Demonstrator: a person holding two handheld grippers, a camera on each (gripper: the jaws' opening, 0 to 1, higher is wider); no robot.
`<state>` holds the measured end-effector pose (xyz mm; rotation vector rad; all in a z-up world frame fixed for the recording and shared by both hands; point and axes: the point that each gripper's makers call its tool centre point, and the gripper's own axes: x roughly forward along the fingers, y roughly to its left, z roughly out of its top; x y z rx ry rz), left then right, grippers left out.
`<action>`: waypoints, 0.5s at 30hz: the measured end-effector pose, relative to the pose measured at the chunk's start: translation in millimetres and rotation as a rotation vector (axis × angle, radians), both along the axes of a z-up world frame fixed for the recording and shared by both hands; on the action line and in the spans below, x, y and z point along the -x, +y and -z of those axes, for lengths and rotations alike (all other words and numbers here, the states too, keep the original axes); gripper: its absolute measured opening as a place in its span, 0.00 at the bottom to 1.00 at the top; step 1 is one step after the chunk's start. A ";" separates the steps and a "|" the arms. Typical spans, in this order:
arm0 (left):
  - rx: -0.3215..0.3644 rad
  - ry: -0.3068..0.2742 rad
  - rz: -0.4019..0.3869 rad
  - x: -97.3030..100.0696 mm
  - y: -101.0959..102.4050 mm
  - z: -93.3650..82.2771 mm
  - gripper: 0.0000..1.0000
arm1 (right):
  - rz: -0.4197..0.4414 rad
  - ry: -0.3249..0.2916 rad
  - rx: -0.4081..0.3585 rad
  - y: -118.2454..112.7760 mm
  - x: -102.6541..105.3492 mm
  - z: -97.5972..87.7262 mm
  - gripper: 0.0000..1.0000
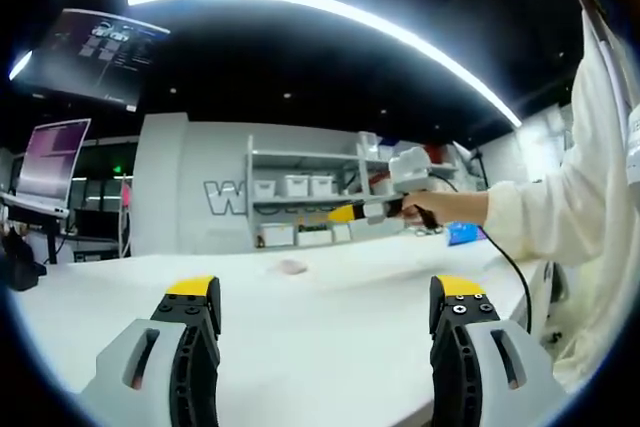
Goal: Open the resealable bag by pulling the two sides of the seal apart until the entire bag opening is separated and visibly accessible.
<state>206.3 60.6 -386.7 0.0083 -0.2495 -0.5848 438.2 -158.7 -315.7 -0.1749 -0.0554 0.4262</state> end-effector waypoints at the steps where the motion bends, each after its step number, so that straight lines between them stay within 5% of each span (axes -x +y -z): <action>1: 0.000 0.000 0.000 0.1 -0.2 0.0 0.85 | -0.001 -0.002 -0.003 -0.4 1.8 -0.1 0.87; 15: 0.000 -0.002 0.001 0.9 -0.9 -1.0 0.85 | 0.015 0.002 -0.032 -7.6 18.8 12.8 0.87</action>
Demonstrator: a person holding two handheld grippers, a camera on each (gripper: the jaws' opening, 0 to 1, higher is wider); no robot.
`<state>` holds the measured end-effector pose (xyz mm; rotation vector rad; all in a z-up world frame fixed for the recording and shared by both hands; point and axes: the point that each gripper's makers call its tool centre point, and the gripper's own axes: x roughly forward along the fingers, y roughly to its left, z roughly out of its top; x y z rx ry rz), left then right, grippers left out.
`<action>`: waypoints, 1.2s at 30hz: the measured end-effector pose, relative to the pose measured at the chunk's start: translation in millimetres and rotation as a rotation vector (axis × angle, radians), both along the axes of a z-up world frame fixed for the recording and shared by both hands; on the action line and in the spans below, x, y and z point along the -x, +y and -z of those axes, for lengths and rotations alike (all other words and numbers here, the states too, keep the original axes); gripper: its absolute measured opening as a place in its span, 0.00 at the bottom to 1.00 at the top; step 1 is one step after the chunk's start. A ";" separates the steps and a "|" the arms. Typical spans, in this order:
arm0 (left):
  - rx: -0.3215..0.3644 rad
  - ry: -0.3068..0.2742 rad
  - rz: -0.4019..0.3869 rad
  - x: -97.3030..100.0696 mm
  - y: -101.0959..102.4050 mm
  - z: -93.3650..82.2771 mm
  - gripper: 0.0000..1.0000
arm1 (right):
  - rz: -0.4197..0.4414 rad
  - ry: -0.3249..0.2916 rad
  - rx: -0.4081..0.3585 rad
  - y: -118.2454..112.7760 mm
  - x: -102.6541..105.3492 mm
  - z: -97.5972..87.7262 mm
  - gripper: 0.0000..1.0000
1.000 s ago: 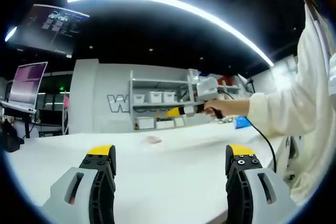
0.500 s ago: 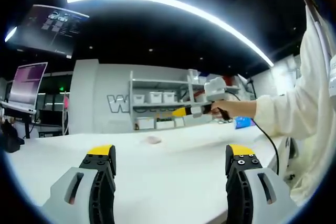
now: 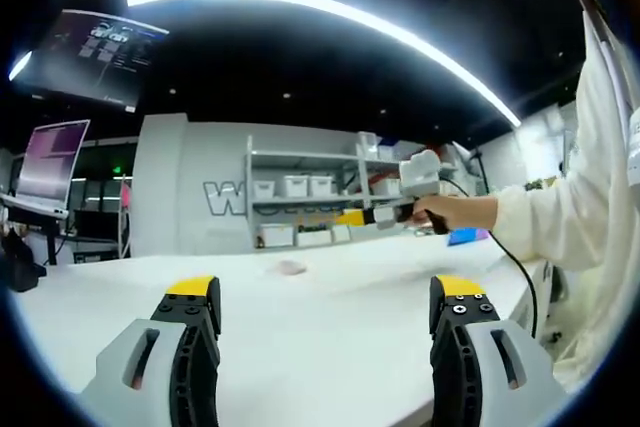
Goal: Open the resealable bag by pulling the two sides of the seal apart until the entire bag opening is separated and visibly accessible.
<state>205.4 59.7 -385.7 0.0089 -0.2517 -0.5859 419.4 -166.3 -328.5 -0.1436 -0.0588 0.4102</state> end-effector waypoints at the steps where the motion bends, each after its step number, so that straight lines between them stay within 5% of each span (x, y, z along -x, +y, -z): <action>1: 0.001 0.000 -0.001 -0.1 0.2 0.0 0.85 | 0.001 0.000 -0.004 -0.4 1.1 0.6 0.87; 36: 0.003 0.001 0.004 1.0 -2.4 -1.3 0.85 | 0.073 -0.022 -0.082 -30.0 53.0 9.0 0.88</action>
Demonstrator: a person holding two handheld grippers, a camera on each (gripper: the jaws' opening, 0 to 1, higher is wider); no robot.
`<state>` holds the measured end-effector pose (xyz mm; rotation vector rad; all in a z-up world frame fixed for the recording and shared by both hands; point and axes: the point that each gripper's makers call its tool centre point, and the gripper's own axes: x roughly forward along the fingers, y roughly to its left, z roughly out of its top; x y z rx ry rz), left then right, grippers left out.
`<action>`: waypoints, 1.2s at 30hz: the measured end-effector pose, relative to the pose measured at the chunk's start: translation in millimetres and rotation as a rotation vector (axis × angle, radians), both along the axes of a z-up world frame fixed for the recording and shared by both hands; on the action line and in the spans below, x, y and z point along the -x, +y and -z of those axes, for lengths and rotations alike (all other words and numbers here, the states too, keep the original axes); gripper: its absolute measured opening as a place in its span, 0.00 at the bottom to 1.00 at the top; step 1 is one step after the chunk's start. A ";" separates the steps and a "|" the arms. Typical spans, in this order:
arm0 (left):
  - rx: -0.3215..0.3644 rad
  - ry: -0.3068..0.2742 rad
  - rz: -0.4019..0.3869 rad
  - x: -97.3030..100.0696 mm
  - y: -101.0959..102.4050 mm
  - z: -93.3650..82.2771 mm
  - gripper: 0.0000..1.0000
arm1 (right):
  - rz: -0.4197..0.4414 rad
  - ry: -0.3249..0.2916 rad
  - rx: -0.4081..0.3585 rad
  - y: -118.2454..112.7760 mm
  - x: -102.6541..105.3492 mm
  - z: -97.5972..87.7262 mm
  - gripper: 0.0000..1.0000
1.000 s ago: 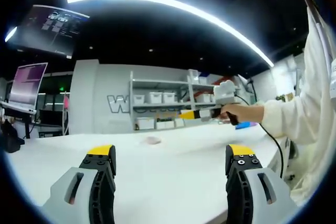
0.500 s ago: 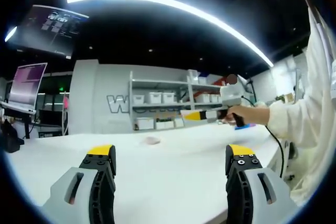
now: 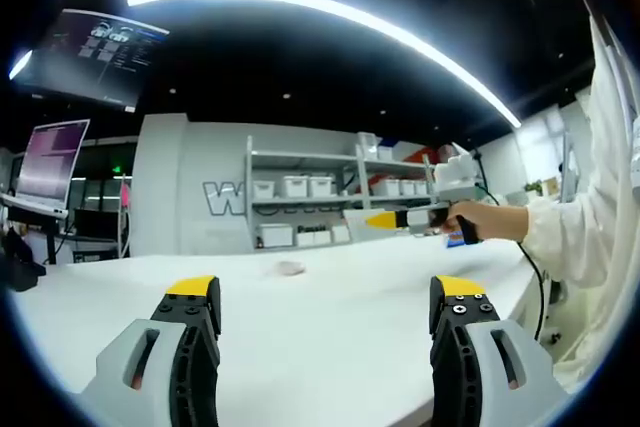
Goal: Open the resealable bag by pulling the two sides of the seal apart until the entire bag opening is separated and visibly accessible.
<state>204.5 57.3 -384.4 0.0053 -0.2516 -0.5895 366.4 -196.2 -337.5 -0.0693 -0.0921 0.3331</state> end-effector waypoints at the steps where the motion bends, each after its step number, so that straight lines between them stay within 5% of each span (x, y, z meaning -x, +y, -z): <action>1: 0.000 0.000 0.000 0.1 -0.1 0.1 0.85 | 0.001 0.000 0.000 -0.2 1.4 0.3 0.88; 20: 0.010 0.009 -0.001 -0.2 1.4 1.8 0.85 | 0.016 -0.030 -0.005 -5.5 47.5 2.6 0.88; 36: 0.012 0.000 -0.005 1.0 2.9 -2.0 0.85 | 0.049 -0.026 -0.006 -10.4 63.6 10.9 0.88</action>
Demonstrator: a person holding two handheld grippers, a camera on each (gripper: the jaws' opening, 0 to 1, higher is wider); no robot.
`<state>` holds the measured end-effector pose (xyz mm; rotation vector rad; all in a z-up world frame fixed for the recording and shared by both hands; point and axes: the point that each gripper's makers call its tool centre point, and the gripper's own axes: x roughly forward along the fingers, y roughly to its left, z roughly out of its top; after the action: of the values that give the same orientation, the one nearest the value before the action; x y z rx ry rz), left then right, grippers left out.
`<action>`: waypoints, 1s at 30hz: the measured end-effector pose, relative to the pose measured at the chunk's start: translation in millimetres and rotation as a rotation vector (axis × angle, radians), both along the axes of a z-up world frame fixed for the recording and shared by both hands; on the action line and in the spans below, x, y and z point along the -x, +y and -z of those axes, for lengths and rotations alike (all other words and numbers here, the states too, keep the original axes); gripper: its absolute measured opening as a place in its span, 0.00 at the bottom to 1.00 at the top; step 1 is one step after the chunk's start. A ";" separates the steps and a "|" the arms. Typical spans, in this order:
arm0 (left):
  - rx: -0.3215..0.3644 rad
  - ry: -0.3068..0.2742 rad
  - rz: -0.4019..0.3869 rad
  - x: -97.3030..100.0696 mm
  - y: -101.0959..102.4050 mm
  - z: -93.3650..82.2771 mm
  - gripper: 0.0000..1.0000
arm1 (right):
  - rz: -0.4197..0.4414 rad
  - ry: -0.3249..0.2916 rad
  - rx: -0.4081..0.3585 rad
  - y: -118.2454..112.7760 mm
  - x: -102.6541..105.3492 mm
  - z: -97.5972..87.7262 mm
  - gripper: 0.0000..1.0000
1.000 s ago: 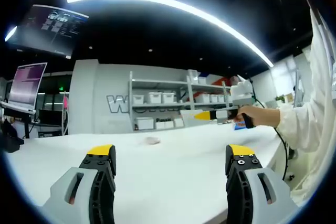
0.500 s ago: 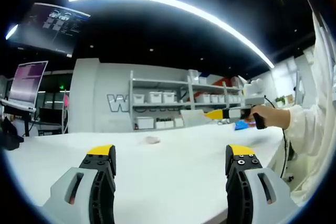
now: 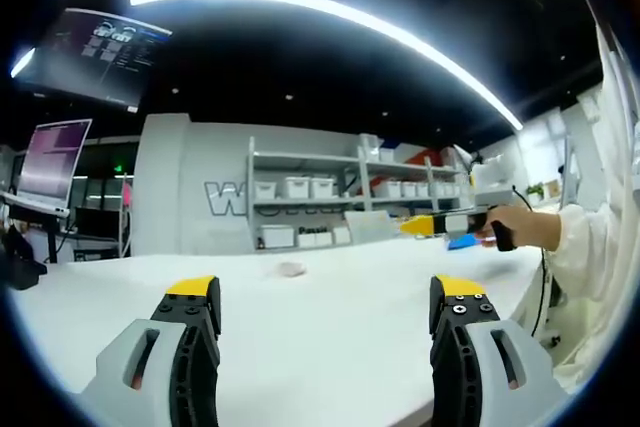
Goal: Open the resealable bag by pulling the two sides of the seal apart until the entire bag opening is separated and visibly accessible.
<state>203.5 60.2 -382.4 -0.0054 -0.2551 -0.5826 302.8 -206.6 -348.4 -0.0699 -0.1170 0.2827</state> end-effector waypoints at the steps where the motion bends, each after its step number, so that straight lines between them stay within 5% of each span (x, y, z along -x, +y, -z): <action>1: 0.001 0.000 0.000 -0.2 0.2 0.0 0.85 | 0.005 -0.003 -0.005 -1.2 2.2 -0.7 0.88; 10: 0.003 0.003 -0.005 -0.6 1.7 0.3 0.85 | 0.043 -0.008 -0.037 -9.1 21.7 4.2 0.88; 30: 0.003 0.012 -0.011 -2.8 3.1 3.0 0.85 | 0.087 -0.034 0.031 -5.4 55.4 0.6 0.88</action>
<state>206.3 63.3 -385.4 -0.0109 -0.2439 -0.5709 247.4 -212.0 -349.0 -0.1099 -0.1430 0.1970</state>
